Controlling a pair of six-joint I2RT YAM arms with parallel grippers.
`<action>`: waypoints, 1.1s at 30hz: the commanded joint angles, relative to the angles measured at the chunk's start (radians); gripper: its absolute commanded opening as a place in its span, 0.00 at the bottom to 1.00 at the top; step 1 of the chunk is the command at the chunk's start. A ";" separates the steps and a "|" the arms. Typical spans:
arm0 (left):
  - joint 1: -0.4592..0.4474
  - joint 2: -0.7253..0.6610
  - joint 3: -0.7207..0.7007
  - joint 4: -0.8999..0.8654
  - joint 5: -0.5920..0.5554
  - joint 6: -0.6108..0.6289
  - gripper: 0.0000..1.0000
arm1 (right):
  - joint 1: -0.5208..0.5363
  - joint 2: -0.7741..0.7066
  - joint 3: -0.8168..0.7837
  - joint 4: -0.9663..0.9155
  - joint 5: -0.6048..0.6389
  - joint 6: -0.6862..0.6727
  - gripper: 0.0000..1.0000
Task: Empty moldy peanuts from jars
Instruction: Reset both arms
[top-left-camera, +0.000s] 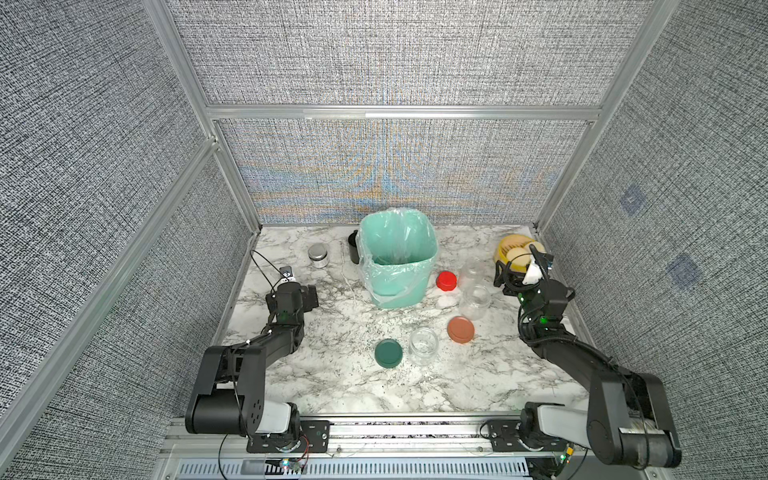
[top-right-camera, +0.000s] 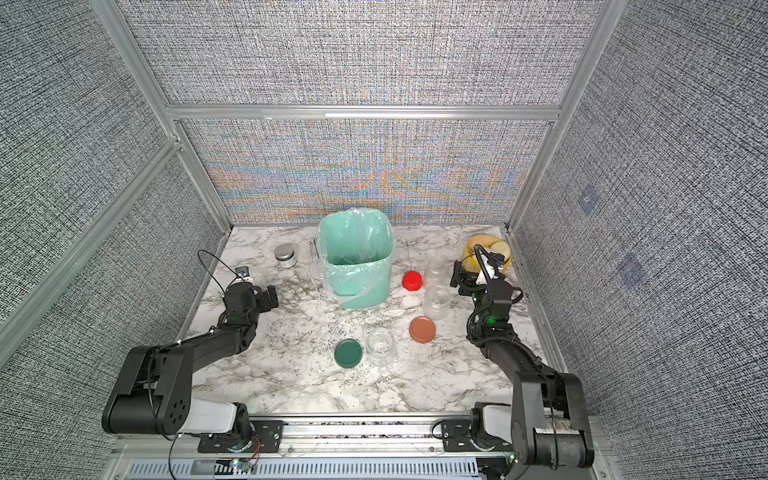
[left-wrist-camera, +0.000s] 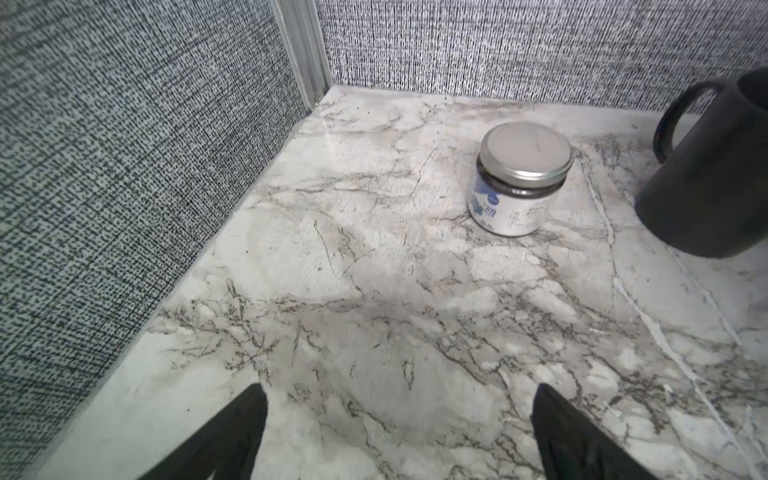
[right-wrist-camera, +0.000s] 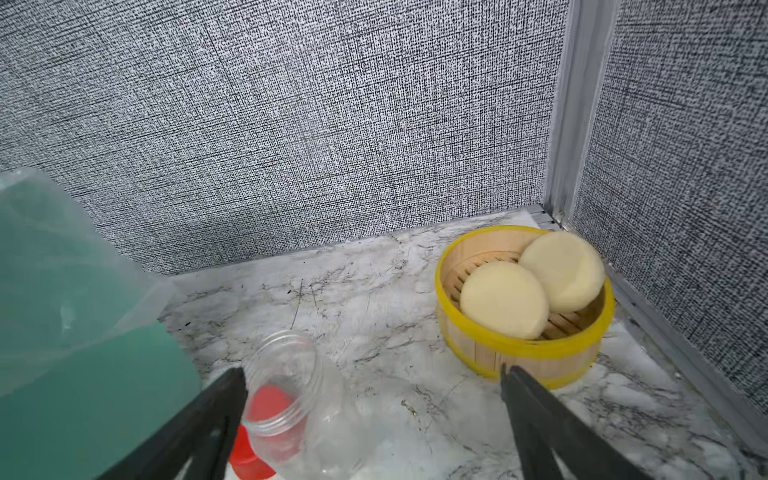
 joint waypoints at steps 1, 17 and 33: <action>0.001 0.030 -0.044 0.130 0.023 0.013 1.00 | 0.005 -0.045 -0.050 0.081 0.027 -0.034 0.98; 0.000 0.040 -0.031 0.121 0.029 0.017 1.00 | 0.069 0.056 -0.095 0.394 0.030 -0.131 0.98; 0.000 0.039 -0.032 0.120 0.028 0.018 1.00 | 0.072 0.023 0.020 0.072 0.239 -0.184 0.98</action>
